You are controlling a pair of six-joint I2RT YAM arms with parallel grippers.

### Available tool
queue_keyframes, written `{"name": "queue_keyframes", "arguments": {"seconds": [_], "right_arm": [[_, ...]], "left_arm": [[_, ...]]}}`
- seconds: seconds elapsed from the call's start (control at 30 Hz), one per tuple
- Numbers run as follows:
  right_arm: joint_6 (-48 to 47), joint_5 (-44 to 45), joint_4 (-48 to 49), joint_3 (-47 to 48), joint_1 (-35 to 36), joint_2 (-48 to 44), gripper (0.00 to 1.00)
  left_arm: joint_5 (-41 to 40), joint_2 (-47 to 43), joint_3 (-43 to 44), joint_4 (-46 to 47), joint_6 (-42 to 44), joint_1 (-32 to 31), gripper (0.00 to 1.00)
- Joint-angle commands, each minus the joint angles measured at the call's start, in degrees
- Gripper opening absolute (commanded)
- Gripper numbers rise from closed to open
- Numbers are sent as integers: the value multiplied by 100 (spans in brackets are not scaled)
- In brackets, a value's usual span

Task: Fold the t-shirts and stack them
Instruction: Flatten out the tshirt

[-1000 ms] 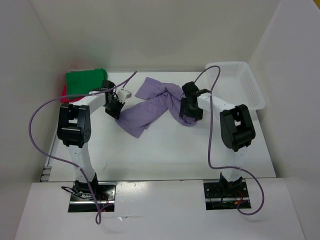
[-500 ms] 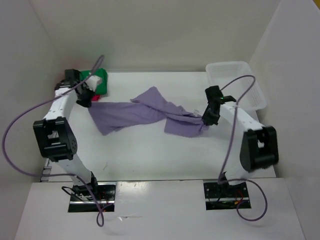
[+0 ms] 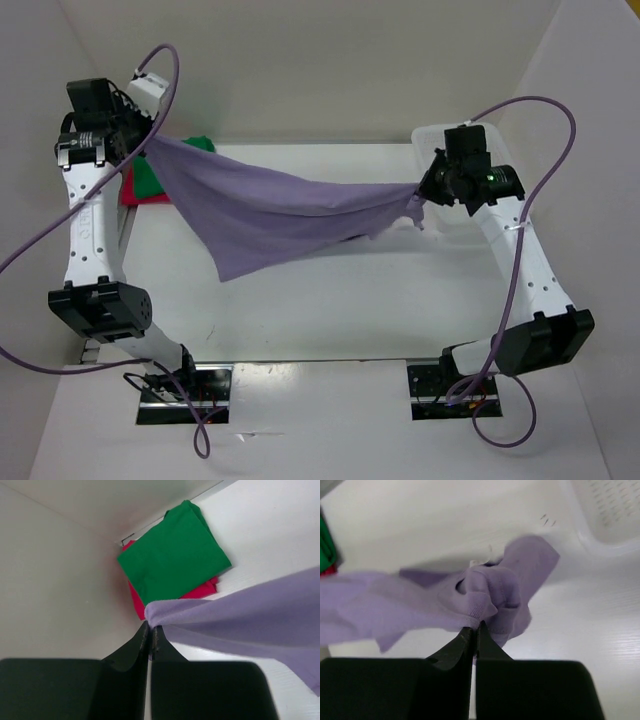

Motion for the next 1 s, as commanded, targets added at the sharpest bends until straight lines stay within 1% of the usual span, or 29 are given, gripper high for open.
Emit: {"name": "queue_keyframes", "arguments": {"seconds": [0.0, 0.07, 0.13, 0.2, 0.23, 0.27, 0.3, 0.33, 0.37, 0.4, 0.43, 0.47, 0.5, 0.53, 0.57, 0.6, 0.63, 0.67, 0.7, 0.73, 0.77, 0.8, 0.83, 0.87, 0.9, 0.93, 0.97], "right_arm": [[-331, -924, -179, 97, -40, -141, 0], [-392, -1147, -65, -9, -40, -299, 0], [-584, -1209, -142, -9, -40, -353, 0], [-717, -1209, -327, -62, -40, -39, 0], [-769, -1374, -328, -62, -40, 103, 0], [-901, -1446, -276, -62, -40, 426, 0], [-902, -1368, -188, -62, -40, 595, 2], [-902, -1246, -65, -62, -40, 753, 4], [-902, -1123, 162, 112, -40, 1172, 10], [-902, -973, 225, 288, -40, 1420, 33], [-902, -563, 226, 516, -40, 1692, 50], [-902, -367, 226, 1127, -40, 1965, 61], [-850, -218, -61, 1472, -40, 2472, 67], [-849, -68, -238, 1807, -40, 2651, 80], [-797, -6, -370, 2271, -40, 2731, 88], [-796, 82, -433, 2276, 74, 2645, 94], [-796, 335, -372, 2276, 223, 2505, 99], [-796, 416, -372, 1971, 276, 2347, 100], [-796, 417, -224, 1751, 277, 1980, 100], [-796, 417, -161, 1209, 277, 1776, 100], [-796, 417, -100, 890, 277, 1565, 100], [-796, 417, -30, 583, 277, 1354, 100], [-796, 417, 102, -47, 277, 935, 100], [-735, 417, 103, -332, 329, 756, 100], [-630, 417, 164, -596, 330, 598, 100], [-568, 417, 164, -1086, 330, 361, 100], [-507, 417, 164, -1317, 382, 289, 100]], "left_arm": [[-87, 46, 250, -132, 53, 40, 0], [88, 46, 339, -132, -8, -91, 0], [307, 229, 401, 60, -70, -223, 0], [308, 501, 401, 123, -132, -346, 0], [308, 938, 531, 175, -219, -512, 0], [212, 1186, 663, 175, -289, -583, 2], [212, 1676, 821, 123, -351, -645, 7], [212, 1950, 1214, 123, -534, -645, 10], [151, 2257, 1514, 123, -649, -697, 11], [37, 2983, 1917, 123, -763, -698, 14], [-86, 3399, 3122, -321, -860, -698, 31], [-366, 3829, 3899, -621, -1035, -768, 45], [-534, 4452, 4603, -929, -1037, -820, 55], [-701, 4458, 4941, -1097, -1037, -882, 64], [-911, 4353, 4675, -1047, -941, -1022, 77], [-861, 3961, 4402, -1046, -879, -1023, 79], [-748, 3731, 4130, -1046, -879, -1023, 86], [-494, 3493, 3509, -994, -879, -1023, 86], [-387, 2995, 3120, -924, -827, -1023, 96], [-308, 2712, 2681, -836, -826, -1023, 96], [-194, 2082, 1572, -687, -748, -1023, 97], [-193, 1745, 952, -294, -686, -1023, 97], [-123, 1403, 328, -99, -607, -1084, 97], [-122, 1077, -279, 68, -511, -1172, 98], [-236, 526, -1355, 305, -336, -1407, 98], [-332, 338, -1801, 359, -282, -1523, 98], [-403, 170, -2180, 360, -281, -1611, 98]]}}
